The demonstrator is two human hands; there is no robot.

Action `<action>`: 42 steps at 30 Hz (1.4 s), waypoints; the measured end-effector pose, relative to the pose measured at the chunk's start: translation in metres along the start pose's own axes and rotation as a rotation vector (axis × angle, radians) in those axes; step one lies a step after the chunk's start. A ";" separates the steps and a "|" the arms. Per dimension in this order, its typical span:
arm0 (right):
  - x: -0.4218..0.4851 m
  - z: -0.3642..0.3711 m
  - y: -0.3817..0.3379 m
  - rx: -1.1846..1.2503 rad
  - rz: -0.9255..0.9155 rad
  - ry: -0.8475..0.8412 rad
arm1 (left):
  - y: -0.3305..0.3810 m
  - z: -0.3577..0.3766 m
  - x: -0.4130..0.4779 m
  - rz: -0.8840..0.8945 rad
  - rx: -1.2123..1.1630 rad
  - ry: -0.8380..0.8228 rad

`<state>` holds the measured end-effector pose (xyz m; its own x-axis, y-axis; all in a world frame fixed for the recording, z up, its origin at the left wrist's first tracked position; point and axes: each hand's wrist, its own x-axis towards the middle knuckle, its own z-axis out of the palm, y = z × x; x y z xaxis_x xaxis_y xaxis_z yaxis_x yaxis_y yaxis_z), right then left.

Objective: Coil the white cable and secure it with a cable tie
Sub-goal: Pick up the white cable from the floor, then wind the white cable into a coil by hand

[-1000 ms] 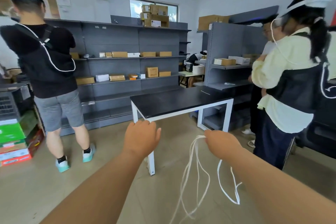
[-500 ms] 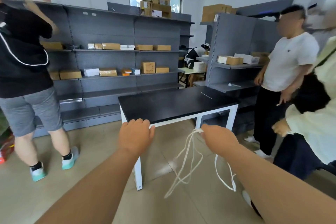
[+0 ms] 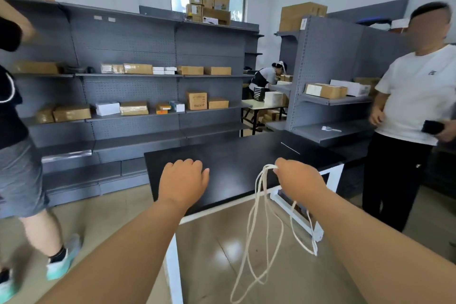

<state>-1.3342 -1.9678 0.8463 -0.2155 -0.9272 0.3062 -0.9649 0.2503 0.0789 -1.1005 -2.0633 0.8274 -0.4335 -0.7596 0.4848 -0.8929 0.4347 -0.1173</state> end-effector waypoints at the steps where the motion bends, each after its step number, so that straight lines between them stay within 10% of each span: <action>1: 0.023 -0.001 0.001 0.005 0.002 0.019 | -0.005 0.006 0.020 0.004 -0.010 0.010; 21: 0.403 0.051 -0.052 0.266 -0.216 0.264 | -0.110 0.130 0.277 -0.233 0.069 0.140; 32: 0.572 0.196 -0.022 0.282 -0.577 0.149 | -0.104 0.258 0.423 -0.443 0.113 0.074; 42: 0.609 0.299 0.061 0.248 -0.519 0.013 | -0.053 0.334 0.466 -0.406 0.085 -0.050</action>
<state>-1.5693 -2.6003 0.7544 0.2961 -0.9073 0.2986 -0.9504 -0.3110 -0.0025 -1.2954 -2.6017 0.7705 -0.0473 -0.8844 0.4643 -0.9985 0.0549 0.0029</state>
